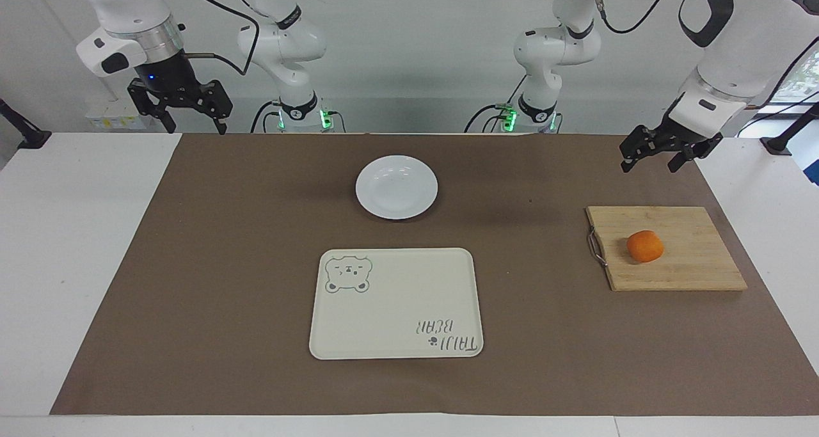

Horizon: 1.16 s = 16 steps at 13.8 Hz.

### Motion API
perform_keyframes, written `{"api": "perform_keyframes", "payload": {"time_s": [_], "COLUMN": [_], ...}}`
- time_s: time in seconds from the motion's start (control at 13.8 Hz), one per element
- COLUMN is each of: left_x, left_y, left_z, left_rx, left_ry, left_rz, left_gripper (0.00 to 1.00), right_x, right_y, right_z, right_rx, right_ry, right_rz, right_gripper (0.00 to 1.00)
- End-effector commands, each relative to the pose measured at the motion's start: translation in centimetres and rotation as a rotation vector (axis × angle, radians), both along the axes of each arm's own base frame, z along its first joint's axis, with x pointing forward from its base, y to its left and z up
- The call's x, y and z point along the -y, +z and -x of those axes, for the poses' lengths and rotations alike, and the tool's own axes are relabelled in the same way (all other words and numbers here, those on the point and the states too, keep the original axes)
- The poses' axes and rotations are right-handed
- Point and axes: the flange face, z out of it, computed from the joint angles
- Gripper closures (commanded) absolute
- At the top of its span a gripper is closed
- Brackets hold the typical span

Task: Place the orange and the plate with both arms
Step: 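Lower the left gripper onto the orange on the wooden board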

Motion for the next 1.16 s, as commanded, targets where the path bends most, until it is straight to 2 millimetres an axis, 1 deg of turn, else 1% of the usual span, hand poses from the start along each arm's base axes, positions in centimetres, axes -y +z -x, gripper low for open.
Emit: {"api": "perform_keyframes", "payload": {"time_s": [0.0,0.29,0.44,0.73,0.87,0.95,1.02,1.09], "left_x": [0.1,-0.2,-0.2,-1.0,-2.1,-2.3,-3.4,-4.2], "left_y": [0.3,0.2,-0.2,-1.2,-2.1,-2.4,-3.0,-3.8], "left_z": [0.1,0.0,-0.1,-0.4,-0.6,-0.6,-0.6,-0.7], "left_rx": [0.010,0.022,0.029,0.035,0.040,0.046,0.046,0.051], "left_ry": [-0.017,-0.013,-0.012,-0.005,-0.018,-0.026,-0.030,-0.043], "left_rz": [-0.019,-0.018,-0.018,-0.018,-0.018,-0.018,-0.018,-0.019], "left_gripper": [0.00,0.00,0.00,0.00,0.00,0.00,0.00,0.00], "right_x": [0.2,0.1,0.1,0.1,0.0,0.2,0.1,0.1], "right_y": [-0.1,-0.1,-0.1,-0.1,-0.1,-0.1,-0.1,-0.1], "right_z": [0.5,0.4,0.4,0.4,0.4,0.4,0.4,0.4], "right_rx": [-0.016,-0.009,-0.009,-0.010,-0.010,-0.010,-0.010,-0.009], "right_ry": [0.034,0.034,0.033,0.028,0.030,0.030,0.031,0.033], "right_rz": [-0.010,-0.011,-0.012,-0.012,-0.012,-0.012,-0.012,-0.011], "right_gripper": [0.00,0.00,0.00,0.00,0.00,0.00,0.00,0.00]}}
